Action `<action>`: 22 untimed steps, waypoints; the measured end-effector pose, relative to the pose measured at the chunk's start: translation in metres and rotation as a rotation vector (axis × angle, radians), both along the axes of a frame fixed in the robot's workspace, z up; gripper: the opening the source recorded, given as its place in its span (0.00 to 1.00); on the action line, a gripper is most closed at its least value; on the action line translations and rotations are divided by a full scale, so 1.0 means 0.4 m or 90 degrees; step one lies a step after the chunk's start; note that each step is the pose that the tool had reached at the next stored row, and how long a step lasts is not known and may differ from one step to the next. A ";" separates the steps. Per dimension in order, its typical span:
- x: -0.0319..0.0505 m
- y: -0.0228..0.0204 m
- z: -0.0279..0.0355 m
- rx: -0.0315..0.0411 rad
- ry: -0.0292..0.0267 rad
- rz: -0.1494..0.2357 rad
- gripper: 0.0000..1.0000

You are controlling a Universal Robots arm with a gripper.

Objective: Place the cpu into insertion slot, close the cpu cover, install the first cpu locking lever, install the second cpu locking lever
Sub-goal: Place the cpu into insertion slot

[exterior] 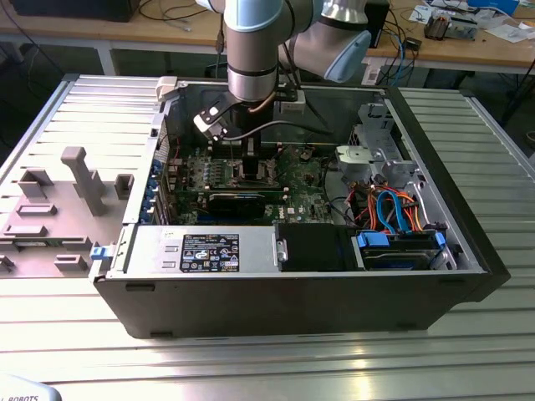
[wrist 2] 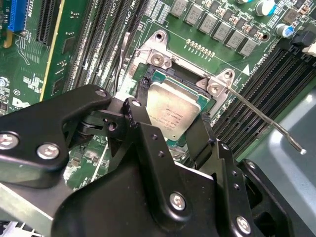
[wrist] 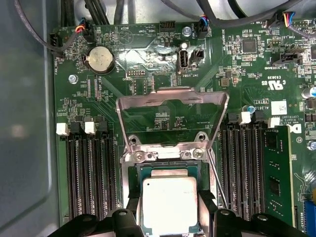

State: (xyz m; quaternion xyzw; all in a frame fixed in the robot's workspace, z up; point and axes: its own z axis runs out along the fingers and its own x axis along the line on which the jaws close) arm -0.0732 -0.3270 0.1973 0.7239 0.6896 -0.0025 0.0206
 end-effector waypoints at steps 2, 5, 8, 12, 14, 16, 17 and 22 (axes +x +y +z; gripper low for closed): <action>0.001 0.000 -0.001 0.0000 -0.0001 0.000 0.55; 0.001 0.000 -0.001 0.0000 -0.0001 0.000 0.55; 0.001 0.000 -0.002 0.0005 -0.0005 0.000 0.62; 0.002 0.000 -0.001 0.0000 -0.0001 -0.002 0.62; 0.007 0.000 -0.001 0.0001 0.0000 -0.005 0.62; 0.013 0.000 -0.001 0.0001 0.0003 -0.005 0.62; 0.014 0.000 -0.001 0.0001 0.0004 -0.006 0.62; 0.015 0.000 0.019 0.0000 0.0004 -0.007 0.62</action>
